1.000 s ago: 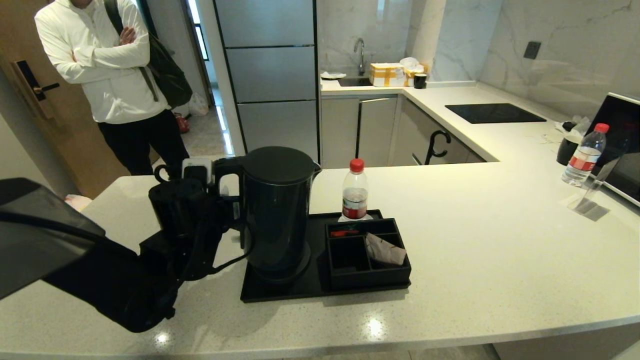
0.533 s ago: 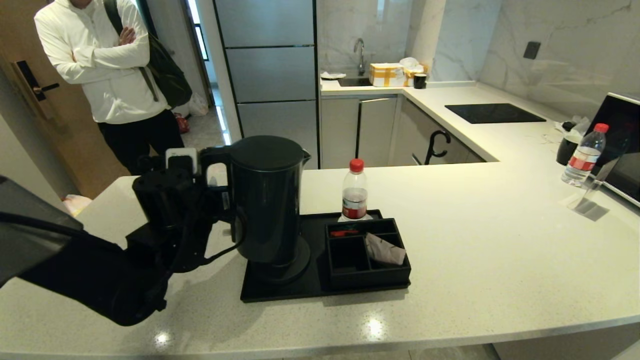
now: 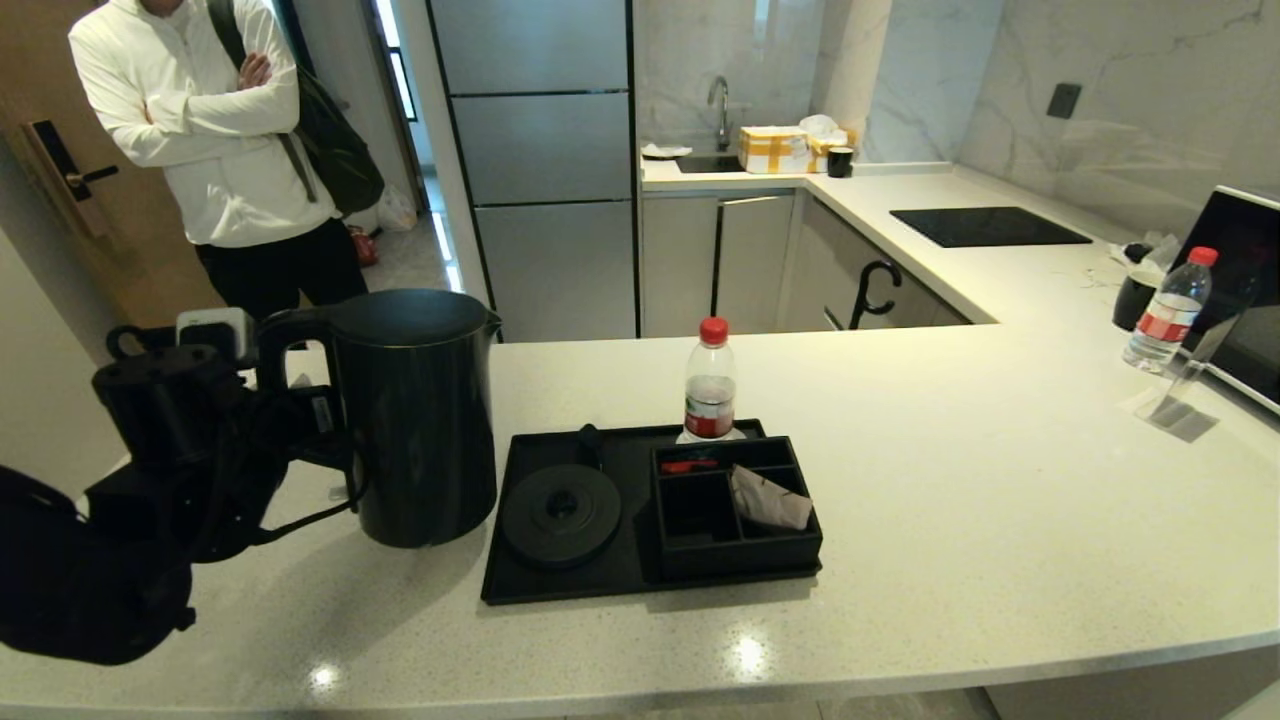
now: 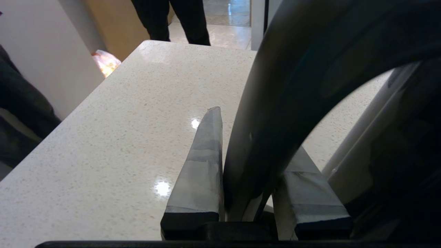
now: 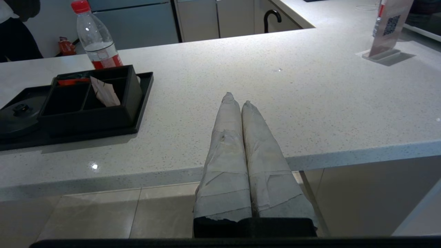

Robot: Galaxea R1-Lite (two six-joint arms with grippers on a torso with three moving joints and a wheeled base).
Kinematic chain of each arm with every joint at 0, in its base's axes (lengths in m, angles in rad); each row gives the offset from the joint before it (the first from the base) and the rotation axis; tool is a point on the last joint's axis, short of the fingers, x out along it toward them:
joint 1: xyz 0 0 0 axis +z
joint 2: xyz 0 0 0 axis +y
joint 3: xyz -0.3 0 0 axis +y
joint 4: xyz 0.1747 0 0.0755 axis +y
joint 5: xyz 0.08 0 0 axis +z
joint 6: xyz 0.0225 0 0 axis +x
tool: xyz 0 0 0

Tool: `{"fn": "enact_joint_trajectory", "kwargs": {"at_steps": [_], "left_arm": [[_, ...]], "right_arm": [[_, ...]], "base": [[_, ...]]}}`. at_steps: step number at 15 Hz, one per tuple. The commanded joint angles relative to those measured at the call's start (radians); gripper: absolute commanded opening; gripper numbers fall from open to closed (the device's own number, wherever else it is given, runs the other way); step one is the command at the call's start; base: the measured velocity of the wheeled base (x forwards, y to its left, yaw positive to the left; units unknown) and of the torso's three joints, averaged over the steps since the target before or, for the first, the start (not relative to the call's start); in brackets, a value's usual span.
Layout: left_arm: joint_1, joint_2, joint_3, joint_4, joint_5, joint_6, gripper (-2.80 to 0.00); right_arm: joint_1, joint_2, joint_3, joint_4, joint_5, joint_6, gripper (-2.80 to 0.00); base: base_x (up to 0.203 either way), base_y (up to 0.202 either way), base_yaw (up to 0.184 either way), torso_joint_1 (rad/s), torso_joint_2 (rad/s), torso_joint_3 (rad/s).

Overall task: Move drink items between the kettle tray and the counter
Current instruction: Place it on the left

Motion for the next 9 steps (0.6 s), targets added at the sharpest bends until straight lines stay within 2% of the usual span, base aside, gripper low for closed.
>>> {"fn": "enact_joint_trajectory", "kwargs": {"at_steps": [1, 5, 9], "left_arm": [[0.049, -0.029, 0.023, -0.008, -0.037, -0.002, -2.80], [0.136, -0.020, 0.061, -0.015, -0.107, -0.004, -2.80], [0.165, 0.006, 0.085, -0.024, -0.134, -0.004, -2.80]], "right_arm": [[0.000, 0.000, 0.030, -0.001, 0.000, 0.001, -2.80], [0.000, 0.000, 0.030, -0.001, 0.000, 0.001, -2.80], [0.000, 0.000, 0.029, -0.001, 0.000, 0.001, -2.80]], "base": [[0.000, 0.000, 0.000, 0.000, 0.00, 0.000], [0.000, 0.000, 0.000, 0.000, 0.00, 0.000], [0.000, 0.000, 0.000, 0.000, 0.00, 0.000]]}}
